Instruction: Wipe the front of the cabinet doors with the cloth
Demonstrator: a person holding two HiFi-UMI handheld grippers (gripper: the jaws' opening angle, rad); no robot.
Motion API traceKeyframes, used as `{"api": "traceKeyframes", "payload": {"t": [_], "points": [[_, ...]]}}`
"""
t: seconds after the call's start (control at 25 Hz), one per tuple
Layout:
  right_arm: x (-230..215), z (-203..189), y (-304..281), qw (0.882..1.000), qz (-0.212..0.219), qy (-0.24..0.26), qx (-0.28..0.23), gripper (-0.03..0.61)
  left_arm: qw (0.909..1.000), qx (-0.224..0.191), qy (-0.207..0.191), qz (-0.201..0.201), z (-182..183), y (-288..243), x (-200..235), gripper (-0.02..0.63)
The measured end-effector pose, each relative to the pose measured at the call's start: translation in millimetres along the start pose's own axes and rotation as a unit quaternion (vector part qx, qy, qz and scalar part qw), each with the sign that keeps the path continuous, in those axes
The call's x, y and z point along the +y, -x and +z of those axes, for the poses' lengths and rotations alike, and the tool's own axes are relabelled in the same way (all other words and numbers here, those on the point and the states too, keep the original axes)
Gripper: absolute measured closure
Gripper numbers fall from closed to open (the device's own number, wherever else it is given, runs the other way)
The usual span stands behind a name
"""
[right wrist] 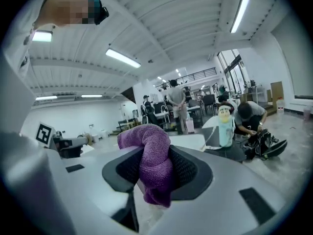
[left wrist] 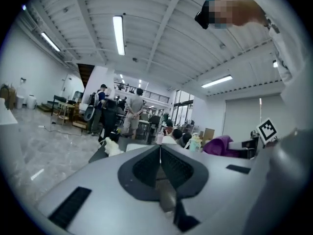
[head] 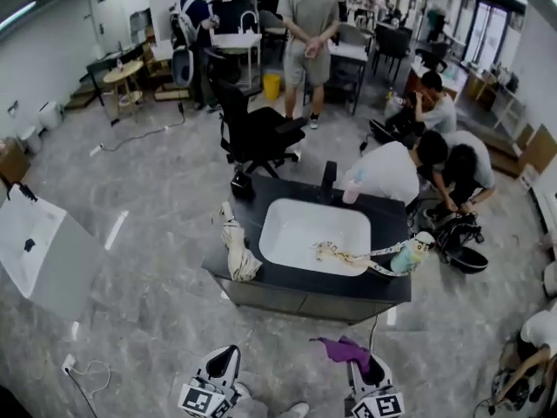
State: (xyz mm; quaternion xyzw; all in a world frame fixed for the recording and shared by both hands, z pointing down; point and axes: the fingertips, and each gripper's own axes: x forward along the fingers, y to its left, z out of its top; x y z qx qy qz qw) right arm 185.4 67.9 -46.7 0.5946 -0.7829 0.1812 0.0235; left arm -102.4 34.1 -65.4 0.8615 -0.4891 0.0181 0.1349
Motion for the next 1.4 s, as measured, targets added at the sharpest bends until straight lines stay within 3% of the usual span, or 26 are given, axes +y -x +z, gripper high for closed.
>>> {"api": "traceKeyframes", "payload": {"t": [0.24, 0.4, 0.52, 0.6, 0.88, 1.0, 1.24, 1.4], "points": [[22, 100, 66, 0.995, 0.039, 0.000, -0.092, 0.425, 0.9966, -0.051, -0.032, -0.055, 92, 16, -89, 0.603], [45, 113, 86, 0.993, 0.024, 0.002, -0.120, 0.431, 0.9925, -0.056, -0.062, -0.089, 104, 35, -132, 0.603], [61, 110, 97, 0.992, 0.000, -0.004, -0.128, 0.431, 0.9932, -0.047, -0.043, -0.098, 98, 42, -135, 0.603], [71, 107, 104, 0.991, -0.018, -0.009, -0.134, 0.431, 0.9923, -0.043, -0.039, -0.110, 99, 43, -129, 0.603], [110, 103, 123, 0.986, -0.067, -0.028, -0.152, 0.432, 0.9814, -0.063, -0.092, -0.156, 116, 68, -83, 0.603], [136, 99, 108, 0.987, -0.066, -0.038, -0.141, 0.432, 0.9839, -0.055, -0.084, -0.148, 114, 72, -43, 0.603], [189, 95, 80, 0.992, -0.046, 0.005, -0.120, 0.433, 0.9922, -0.036, -0.059, -0.104, 98, 104, 27, 0.603], [211, 87, 67, 0.992, -0.050, -0.004, -0.114, 0.433, 0.9947, -0.027, -0.051, -0.085, 94, 127, 61, 0.603]]}}
